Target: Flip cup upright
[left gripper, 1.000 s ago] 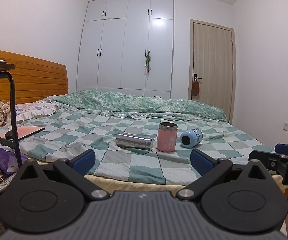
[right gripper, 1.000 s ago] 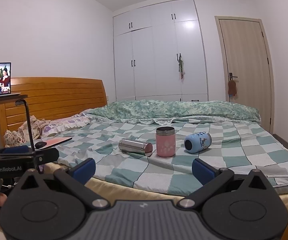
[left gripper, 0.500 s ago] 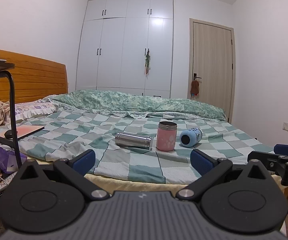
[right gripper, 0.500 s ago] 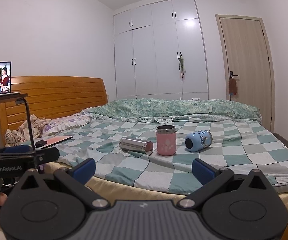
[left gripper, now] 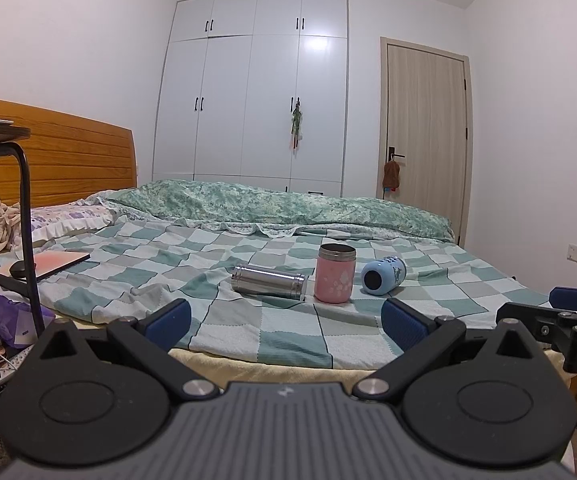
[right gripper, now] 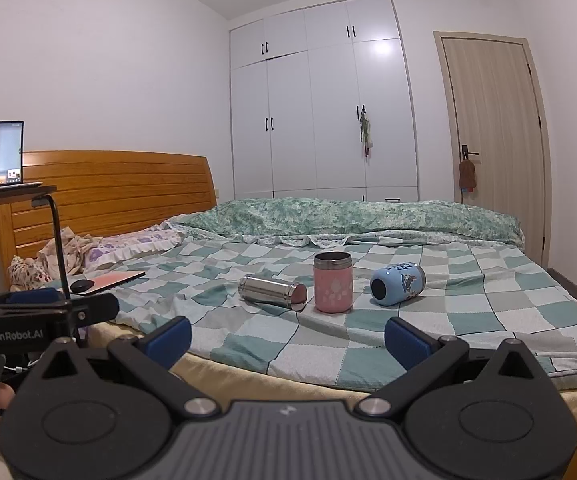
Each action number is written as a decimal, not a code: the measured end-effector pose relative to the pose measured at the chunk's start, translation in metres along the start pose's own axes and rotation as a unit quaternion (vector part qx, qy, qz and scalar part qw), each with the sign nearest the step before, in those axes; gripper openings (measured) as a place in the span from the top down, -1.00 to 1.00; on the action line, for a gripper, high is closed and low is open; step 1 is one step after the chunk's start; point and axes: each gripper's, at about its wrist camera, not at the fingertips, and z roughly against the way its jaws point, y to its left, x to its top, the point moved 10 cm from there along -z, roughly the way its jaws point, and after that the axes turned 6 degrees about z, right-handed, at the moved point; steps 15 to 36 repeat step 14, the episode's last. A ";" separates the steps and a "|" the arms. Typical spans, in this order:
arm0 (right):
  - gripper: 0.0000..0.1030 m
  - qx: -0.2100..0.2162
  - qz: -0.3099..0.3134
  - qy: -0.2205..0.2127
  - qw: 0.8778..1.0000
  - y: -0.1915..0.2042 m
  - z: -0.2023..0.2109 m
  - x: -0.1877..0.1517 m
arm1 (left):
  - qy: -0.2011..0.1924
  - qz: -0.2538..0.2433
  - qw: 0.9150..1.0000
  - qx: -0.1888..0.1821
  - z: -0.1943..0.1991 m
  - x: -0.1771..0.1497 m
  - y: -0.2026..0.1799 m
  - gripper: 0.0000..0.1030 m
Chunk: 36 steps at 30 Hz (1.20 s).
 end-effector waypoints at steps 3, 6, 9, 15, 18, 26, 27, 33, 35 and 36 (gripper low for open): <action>-1.00 0.000 0.000 0.000 1.000 0.000 0.000 0.000 | 0.000 0.001 1.000 0.000 0.000 0.000 0.000 -1.00; -1.00 0.000 0.000 0.000 1.000 0.000 0.000 0.000 | 0.000 0.000 1.000 0.000 0.000 0.000 0.000 -1.00; -1.00 0.000 0.000 0.001 1.000 0.000 0.000 0.000 | 0.001 0.001 1.000 0.000 0.000 0.000 -0.001 -1.00; -1.00 0.001 0.000 0.003 1.000 -0.002 -0.001 -0.001 | 0.003 0.000 1.000 -0.003 -0.001 -0.003 -0.001 -1.00; -1.00 0.001 0.000 0.003 1.000 -0.002 -0.001 -0.001 | 0.003 0.000 1.000 -0.003 -0.001 -0.003 -0.001 -1.00; -1.00 0.001 0.000 0.003 1.000 -0.002 -0.001 -0.001 | 0.003 0.000 1.000 -0.003 -0.001 -0.003 -0.001 -1.00; -1.00 0.001 0.000 0.003 1.000 -0.002 -0.001 -0.001 | 0.003 0.000 1.000 -0.003 -0.001 -0.003 -0.001 -1.00; -1.00 0.001 0.000 0.003 1.000 -0.002 -0.001 -0.001 | 0.003 0.000 1.000 -0.003 -0.001 -0.003 -0.001 -1.00; -1.00 0.001 0.000 0.003 1.000 -0.002 -0.001 -0.001 | 0.003 0.000 1.000 -0.003 -0.001 -0.003 -0.001 -1.00; -1.00 0.001 0.000 0.003 1.000 -0.002 -0.001 -0.001 | 0.003 0.000 1.000 -0.003 -0.001 -0.003 -0.001 -1.00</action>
